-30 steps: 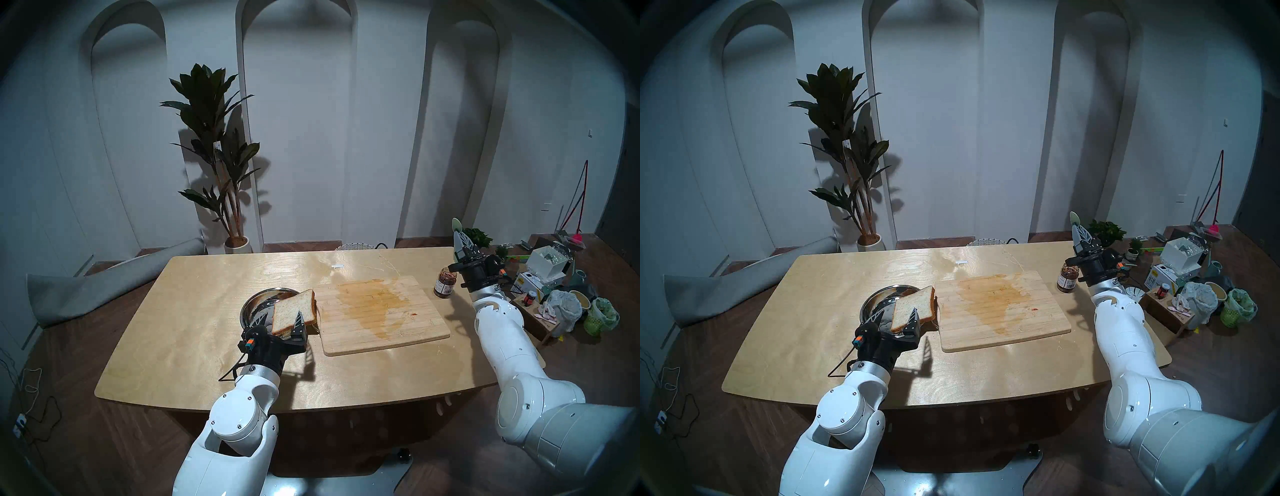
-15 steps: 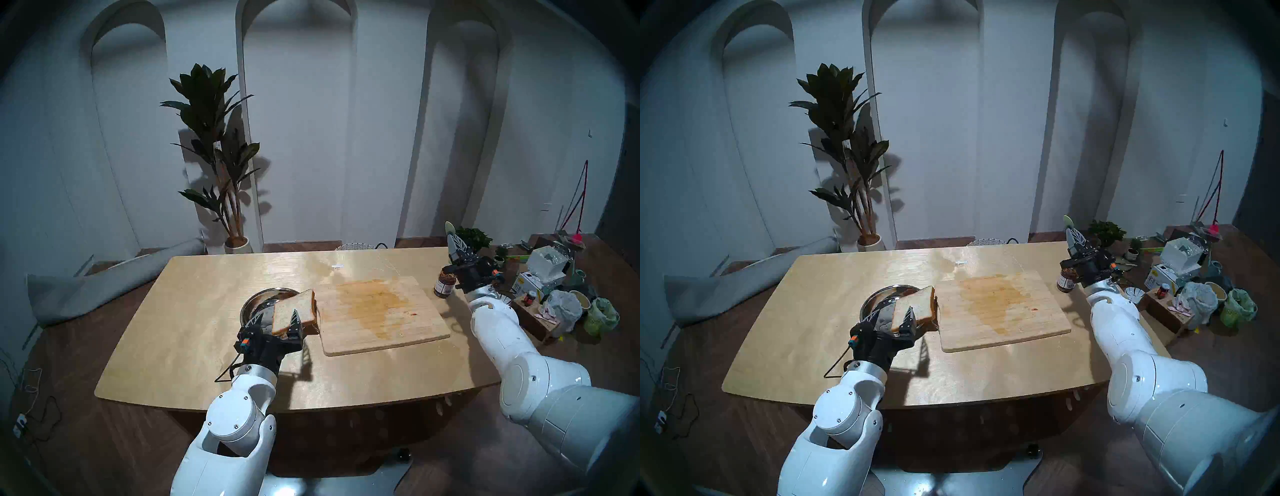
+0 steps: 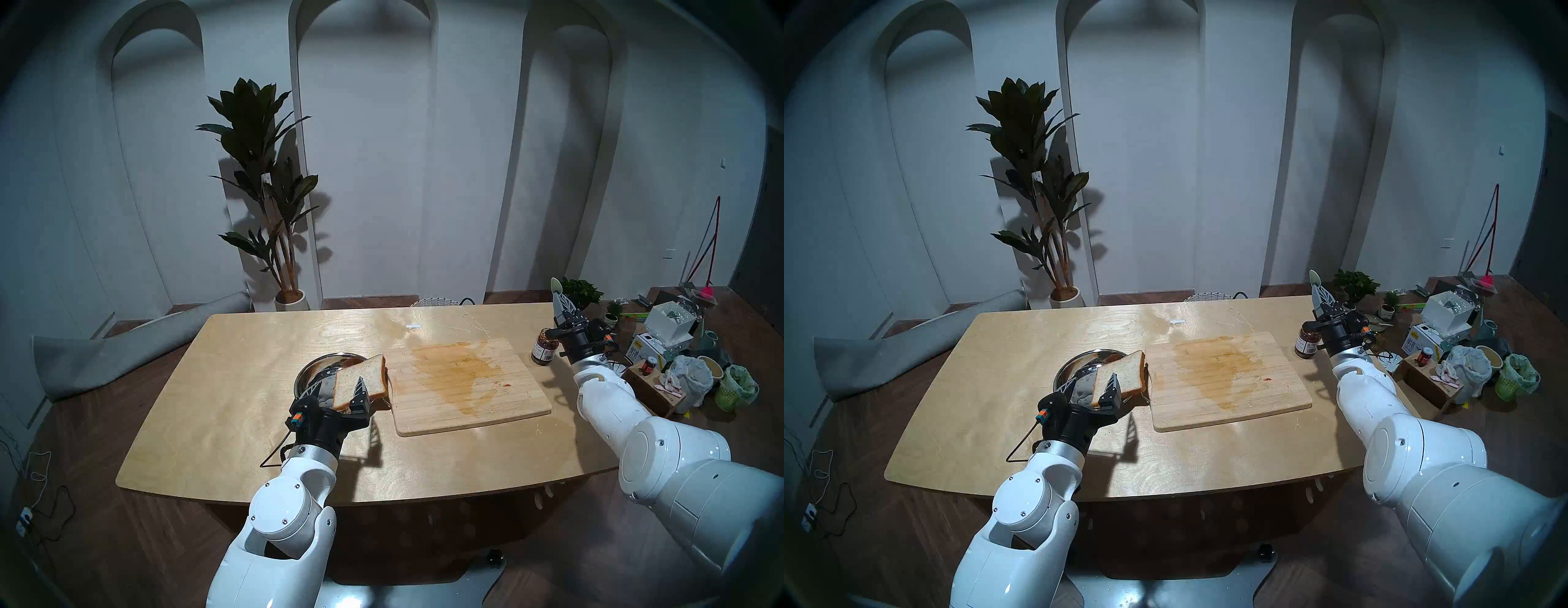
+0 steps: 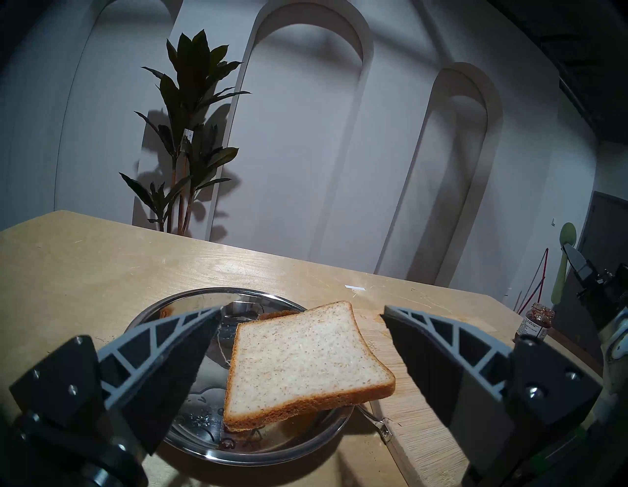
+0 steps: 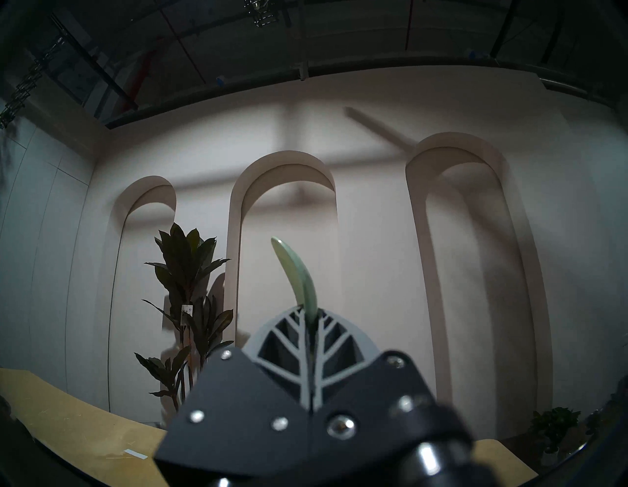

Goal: Spread jam over the slice of bread with the knife

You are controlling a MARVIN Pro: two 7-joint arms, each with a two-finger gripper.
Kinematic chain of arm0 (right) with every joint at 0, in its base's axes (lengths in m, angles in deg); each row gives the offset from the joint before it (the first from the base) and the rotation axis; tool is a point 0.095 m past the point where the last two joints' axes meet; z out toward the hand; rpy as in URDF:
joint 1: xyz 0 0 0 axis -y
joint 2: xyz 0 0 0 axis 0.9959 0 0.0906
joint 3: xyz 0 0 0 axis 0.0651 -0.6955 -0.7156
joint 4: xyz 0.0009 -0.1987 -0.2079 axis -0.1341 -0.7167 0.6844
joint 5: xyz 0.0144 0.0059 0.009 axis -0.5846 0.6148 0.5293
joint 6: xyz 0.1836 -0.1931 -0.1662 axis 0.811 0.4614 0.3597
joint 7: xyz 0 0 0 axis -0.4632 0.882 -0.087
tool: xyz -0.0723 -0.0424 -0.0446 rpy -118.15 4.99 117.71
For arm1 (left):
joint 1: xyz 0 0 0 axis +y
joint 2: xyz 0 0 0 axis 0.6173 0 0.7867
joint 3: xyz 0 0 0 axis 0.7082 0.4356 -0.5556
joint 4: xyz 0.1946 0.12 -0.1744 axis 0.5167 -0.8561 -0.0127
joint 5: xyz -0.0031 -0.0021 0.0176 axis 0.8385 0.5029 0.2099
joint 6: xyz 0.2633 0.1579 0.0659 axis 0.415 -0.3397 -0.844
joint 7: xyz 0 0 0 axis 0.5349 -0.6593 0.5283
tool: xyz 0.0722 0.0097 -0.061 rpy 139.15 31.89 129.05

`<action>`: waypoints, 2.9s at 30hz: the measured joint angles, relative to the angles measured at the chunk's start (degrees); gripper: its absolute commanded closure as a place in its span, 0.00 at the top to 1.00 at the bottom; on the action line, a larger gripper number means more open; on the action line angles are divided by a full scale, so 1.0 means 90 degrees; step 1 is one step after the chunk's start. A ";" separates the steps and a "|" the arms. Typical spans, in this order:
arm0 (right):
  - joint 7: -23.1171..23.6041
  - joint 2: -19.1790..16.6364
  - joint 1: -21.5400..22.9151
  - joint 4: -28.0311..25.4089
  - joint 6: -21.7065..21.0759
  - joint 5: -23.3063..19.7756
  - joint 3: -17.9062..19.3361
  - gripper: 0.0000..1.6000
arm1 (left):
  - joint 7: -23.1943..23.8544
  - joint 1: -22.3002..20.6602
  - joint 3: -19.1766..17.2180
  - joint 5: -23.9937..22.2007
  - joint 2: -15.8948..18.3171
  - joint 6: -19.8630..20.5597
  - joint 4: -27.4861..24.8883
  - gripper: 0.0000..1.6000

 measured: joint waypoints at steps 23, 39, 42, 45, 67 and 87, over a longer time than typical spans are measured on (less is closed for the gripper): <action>-0.0164 -0.0086 0.0330 0.0443 -0.0077 0.0435 -0.0368 0.00 | 0.0029 0.0120 -0.0055 -0.0286 0.0036 0.0069 -0.0262 1.00; -0.0586 -0.0136 0.0390 0.0566 -0.0264 0.0686 -0.0489 0.00 | 0.0015 0.0218 -0.0093 -0.0321 0.0050 0.0077 -0.0333 1.00; -0.0627 -0.0142 0.0379 0.0572 -0.0249 0.0722 -0.0501 0.00 | 0.0013 0.0225 -0.0100 -0.0318 0.0049 0.0075 -0.0334 1.00; -0.0642 -0.0154 0.0364 0.0578 -0.0244 0.0744 -0.0505 0.00 | 0.0011 0.0226 -0.0109 -0.0318 0.0044 0.0070 -0.0334 1.00; -0.0196 -0.0264 0.0147 0.0636 -0.0272 0.0550 -0.0242 0.00 | 0.0010 0.0203 -0.0117 -0.0285 -0.0017 0.0068 -0.0314 1.00; 0.0387 -0.0426 0.0042 0.0632 -0.0653 0.0375 -0.0002 0.00 | -0.0005 0.0030 -0.0019 -0.0213 -0.0094 0.0121 -0.0172 1.00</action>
